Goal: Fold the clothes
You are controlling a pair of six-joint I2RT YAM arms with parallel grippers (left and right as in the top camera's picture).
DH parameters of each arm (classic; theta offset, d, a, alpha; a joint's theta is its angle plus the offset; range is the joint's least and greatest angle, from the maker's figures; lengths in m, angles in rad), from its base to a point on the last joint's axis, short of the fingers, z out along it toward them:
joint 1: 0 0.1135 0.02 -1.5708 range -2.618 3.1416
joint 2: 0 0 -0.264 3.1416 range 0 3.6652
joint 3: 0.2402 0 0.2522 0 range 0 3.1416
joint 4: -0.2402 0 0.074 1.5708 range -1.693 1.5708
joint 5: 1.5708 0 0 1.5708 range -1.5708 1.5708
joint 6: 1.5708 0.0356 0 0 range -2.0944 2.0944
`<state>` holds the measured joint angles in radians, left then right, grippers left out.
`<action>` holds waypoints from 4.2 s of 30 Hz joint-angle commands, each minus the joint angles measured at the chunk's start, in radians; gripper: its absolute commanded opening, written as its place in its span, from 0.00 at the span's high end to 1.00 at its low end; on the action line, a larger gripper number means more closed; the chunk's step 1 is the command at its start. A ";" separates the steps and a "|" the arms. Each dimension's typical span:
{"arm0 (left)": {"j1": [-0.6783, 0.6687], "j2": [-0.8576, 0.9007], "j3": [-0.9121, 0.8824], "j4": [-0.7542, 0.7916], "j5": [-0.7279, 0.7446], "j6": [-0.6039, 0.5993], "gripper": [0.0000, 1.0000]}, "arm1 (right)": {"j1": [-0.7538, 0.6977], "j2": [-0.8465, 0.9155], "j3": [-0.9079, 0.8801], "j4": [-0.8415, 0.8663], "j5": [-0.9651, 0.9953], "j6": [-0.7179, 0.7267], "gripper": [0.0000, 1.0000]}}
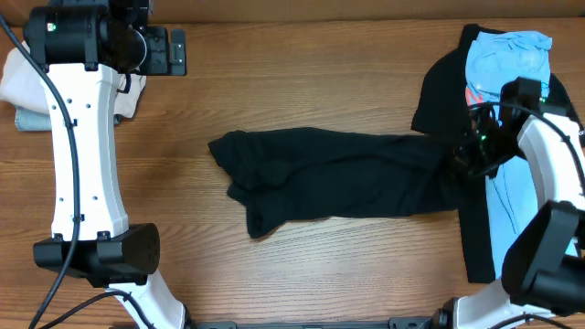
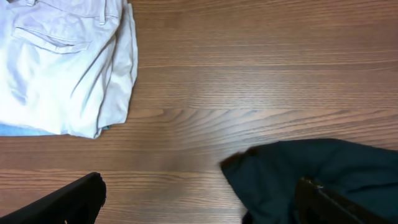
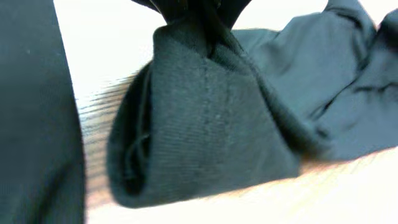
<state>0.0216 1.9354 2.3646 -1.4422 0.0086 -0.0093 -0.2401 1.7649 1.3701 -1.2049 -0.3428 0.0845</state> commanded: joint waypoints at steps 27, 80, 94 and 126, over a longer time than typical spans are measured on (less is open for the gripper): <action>0.008 0.023 -0.032 -0.032 0.012 -0.013 0.00 | 0.580 -0.026 0.041 0.122 0.079 0.201 0.00; -0.301 0.022 -1.151 0.575 0.076 -0.306 0.77 | 0.401 -0.021 0.038 0.075 0.091 0.152 0.06; -0.200 0.010 -0.716 0.136 -0.223 -0.222 0.96 | 0.402 -0.021 0.038 0.095 0.091 0.152 0.07; -0.673 0.050 -0.609 0.274 -0.035 -0.365 0.00 | 0.226 -0.055 0.040 0.117 -0.031 0.139 0.02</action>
<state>-0.6991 1.9816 1.7325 -1.1683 -0.0185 -0.3367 0.0082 1.7458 1.3895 -1.0908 -0.3157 0.2375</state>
